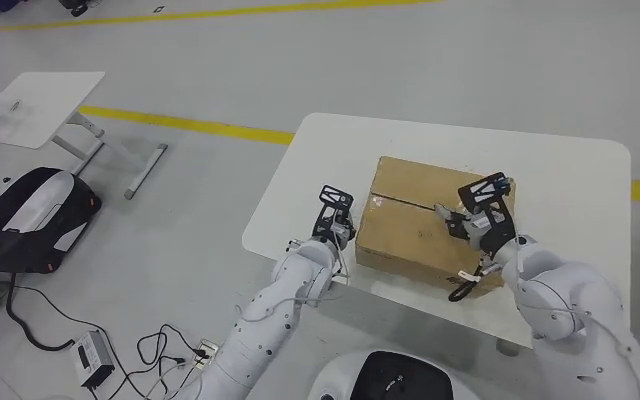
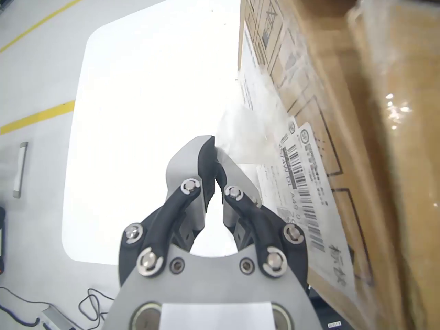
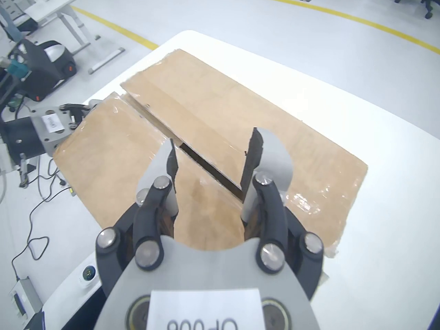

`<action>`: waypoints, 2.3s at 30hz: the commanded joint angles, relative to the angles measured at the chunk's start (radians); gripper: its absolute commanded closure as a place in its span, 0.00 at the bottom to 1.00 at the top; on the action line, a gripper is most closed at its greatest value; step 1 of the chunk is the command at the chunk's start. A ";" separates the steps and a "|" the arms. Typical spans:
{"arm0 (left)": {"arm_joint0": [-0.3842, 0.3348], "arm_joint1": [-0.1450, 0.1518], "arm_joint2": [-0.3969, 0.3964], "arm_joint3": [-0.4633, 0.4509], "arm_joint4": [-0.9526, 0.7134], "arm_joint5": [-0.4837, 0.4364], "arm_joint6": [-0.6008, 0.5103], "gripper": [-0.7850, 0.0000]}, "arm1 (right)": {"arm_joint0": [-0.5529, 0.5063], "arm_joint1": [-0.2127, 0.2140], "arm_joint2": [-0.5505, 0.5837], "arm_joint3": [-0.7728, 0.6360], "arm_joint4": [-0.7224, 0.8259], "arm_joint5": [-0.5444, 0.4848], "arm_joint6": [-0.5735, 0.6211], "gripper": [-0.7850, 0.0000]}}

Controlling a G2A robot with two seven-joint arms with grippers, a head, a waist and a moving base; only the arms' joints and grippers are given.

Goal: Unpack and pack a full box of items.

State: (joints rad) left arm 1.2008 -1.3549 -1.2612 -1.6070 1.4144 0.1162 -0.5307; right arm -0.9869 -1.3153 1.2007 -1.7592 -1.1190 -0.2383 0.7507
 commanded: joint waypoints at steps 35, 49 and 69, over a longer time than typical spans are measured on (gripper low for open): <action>-0.015 -0.003 -0.043 0.028 -0.017 0.013 -0.034 1.00 | -0.060 0.036 -0.057 0.030 -0.279 -0.159 0.034 1.00; -0.028 -0.008 -0.021 0.044 -0.010 -0.005 -0.044 1.00 | -0.052 0.047 -0.005 0.017 -0.333 -0.140 0.057 1.00; -0.025 -0.009 0.033 0.032 0.150 -0.016 -0.070 1.00 | -0.056 0.063 0.050 -0.050 -0.446 -0.131 0.075 1.00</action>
State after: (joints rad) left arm 1.1743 -1.3636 -1.2295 -1.5734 1.5626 0.0987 -0.6008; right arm -1.0436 -1.2528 1.2498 -1.8101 -1.5633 -0.3707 0.8267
